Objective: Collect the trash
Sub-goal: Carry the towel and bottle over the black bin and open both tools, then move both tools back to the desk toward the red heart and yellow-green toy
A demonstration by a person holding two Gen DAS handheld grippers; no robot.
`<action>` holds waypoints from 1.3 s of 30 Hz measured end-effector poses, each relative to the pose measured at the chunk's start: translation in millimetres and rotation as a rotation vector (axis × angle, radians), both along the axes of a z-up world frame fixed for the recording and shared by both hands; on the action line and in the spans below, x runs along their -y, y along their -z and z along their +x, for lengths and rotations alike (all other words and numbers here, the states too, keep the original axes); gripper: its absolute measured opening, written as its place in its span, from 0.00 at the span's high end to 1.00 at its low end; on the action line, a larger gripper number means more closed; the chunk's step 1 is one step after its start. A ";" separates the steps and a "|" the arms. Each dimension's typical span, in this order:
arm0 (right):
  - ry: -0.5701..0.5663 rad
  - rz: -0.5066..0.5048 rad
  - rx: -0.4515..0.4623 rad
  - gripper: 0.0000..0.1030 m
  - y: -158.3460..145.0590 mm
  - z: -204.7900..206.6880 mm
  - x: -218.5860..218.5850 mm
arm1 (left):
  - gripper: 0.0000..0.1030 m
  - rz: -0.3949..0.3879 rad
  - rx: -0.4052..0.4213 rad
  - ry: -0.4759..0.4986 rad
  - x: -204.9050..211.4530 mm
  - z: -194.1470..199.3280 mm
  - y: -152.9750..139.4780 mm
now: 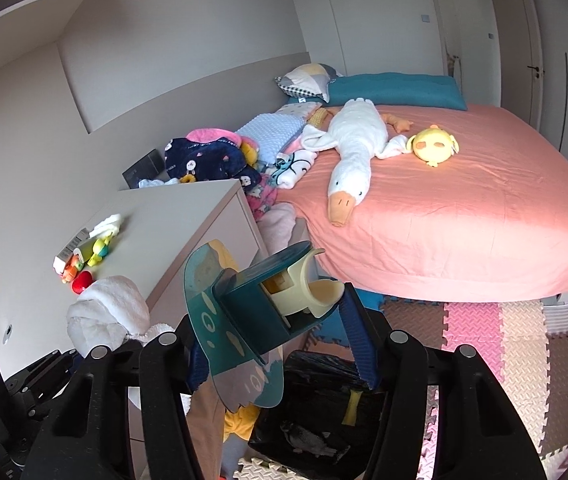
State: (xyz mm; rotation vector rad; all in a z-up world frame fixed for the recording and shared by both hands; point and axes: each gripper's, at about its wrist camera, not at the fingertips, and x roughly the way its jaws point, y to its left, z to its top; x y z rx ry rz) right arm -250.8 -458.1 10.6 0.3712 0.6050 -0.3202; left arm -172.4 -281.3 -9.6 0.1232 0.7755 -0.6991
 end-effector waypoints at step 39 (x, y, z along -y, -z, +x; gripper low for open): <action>0.121 0.027 -0.056 0.24 17.9 -4.6 26.3 | 0.07 0.017 0.027 -0.033 -0.4 10.5 8.3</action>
